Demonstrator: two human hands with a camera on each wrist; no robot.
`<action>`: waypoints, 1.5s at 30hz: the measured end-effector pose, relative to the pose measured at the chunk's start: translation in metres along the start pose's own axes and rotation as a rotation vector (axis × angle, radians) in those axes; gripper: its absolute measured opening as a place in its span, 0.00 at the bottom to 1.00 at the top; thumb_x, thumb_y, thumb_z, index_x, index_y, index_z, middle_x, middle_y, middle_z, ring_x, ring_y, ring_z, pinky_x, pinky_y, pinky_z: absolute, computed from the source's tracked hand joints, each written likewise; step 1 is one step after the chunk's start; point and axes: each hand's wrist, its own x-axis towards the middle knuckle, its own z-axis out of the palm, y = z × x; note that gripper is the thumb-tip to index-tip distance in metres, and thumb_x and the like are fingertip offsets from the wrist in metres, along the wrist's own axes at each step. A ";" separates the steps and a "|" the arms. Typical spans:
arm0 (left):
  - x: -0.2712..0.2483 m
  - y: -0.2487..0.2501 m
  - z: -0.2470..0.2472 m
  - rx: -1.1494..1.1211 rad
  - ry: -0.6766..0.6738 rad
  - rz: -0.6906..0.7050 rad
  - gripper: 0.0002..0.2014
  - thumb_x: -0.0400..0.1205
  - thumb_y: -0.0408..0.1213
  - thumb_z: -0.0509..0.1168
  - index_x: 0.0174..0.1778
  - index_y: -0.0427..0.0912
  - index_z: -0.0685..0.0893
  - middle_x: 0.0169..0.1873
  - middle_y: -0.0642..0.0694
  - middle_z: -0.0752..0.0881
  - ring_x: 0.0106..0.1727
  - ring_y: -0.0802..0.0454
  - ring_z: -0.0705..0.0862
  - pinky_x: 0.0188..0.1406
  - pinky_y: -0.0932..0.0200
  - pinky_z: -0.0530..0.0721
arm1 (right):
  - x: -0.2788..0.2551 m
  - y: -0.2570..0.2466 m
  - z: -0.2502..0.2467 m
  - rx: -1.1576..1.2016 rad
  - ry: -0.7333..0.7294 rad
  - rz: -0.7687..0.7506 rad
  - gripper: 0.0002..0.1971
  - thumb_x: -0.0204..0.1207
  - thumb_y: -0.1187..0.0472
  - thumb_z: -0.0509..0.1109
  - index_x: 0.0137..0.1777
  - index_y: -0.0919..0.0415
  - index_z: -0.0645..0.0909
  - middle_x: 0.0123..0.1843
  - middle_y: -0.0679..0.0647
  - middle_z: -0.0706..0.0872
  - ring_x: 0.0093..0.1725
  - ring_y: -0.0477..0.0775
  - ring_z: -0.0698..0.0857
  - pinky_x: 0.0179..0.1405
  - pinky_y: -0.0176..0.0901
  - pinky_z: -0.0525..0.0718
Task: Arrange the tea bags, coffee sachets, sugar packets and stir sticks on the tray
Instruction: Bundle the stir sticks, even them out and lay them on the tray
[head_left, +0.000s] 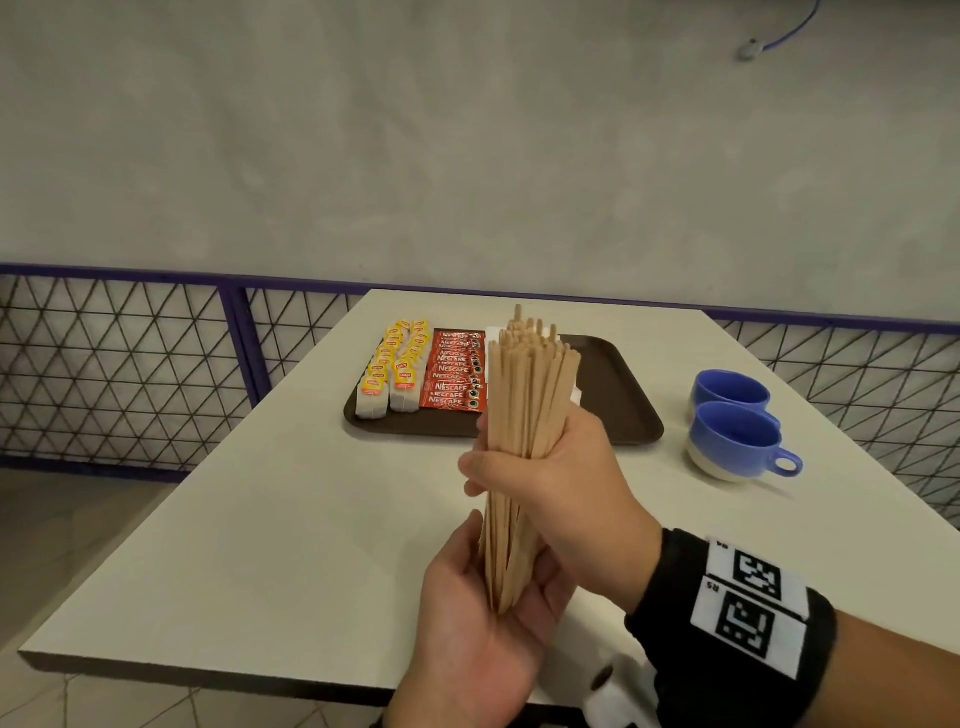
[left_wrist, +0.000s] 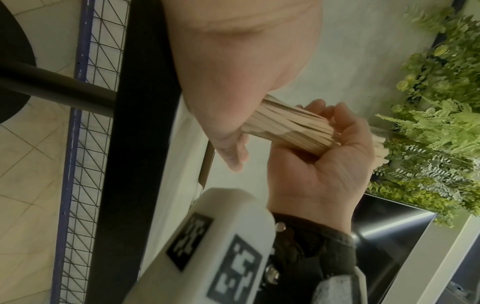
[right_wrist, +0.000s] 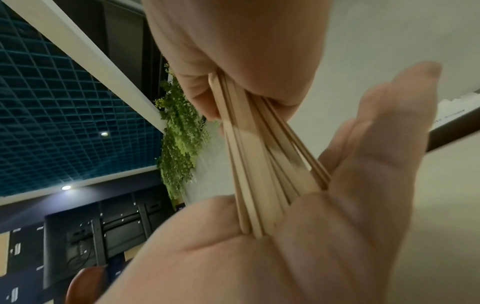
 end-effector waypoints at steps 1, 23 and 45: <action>0.000 0.000 0.001 0.000 -0.006 -0.008 0.26 0.88 0.44 0.54 0.55 0.27 0.91 0.55 0.28 0.89 0.54 0.34 0.89 0.70 0.39 0.79 | 0.001 0.000 0.000 0.019 0.006 0.014 0.08 0.70 0.76 0.78 0.45 0.73 0.81 0.33 0.61 0.84 0.31 0.61 0.86 0.39 0.60 0.89; 0.003 0.002 -0.006 -0.052 -0.041 0.030 0.29 0.89 0.46 0.52 0.45 0.29 0.94 0.46 0.30 0.90 0.44 0.37 0.92 0.56 0.43 0.85 | -0.004 -0.002 0.002 0.052 -0.061 0.107 0.05 0.70 0.73 0.78 0.42 0.70 0.84 0.34 0.60 0.85 0.35 0.59 0.88 0.45 0.60 0.90; 0.001 -0.003 -0.004 0.041 -0.099 0.041 0.22 0.81 0.38 0.57 0.55 0.26 0.90 0.55 0.26 0.88 0.52 0.35 0.91 0.60 0.40 0.87 | 0.004 0.007 -0.006 0.018 -0.019 0.197 0.08 0.74 0.68 0.80 0.42 0.66 0.82 0.33 0.60 0.82 0.33 0.54 0.86 0.36 0.40 0.87</action>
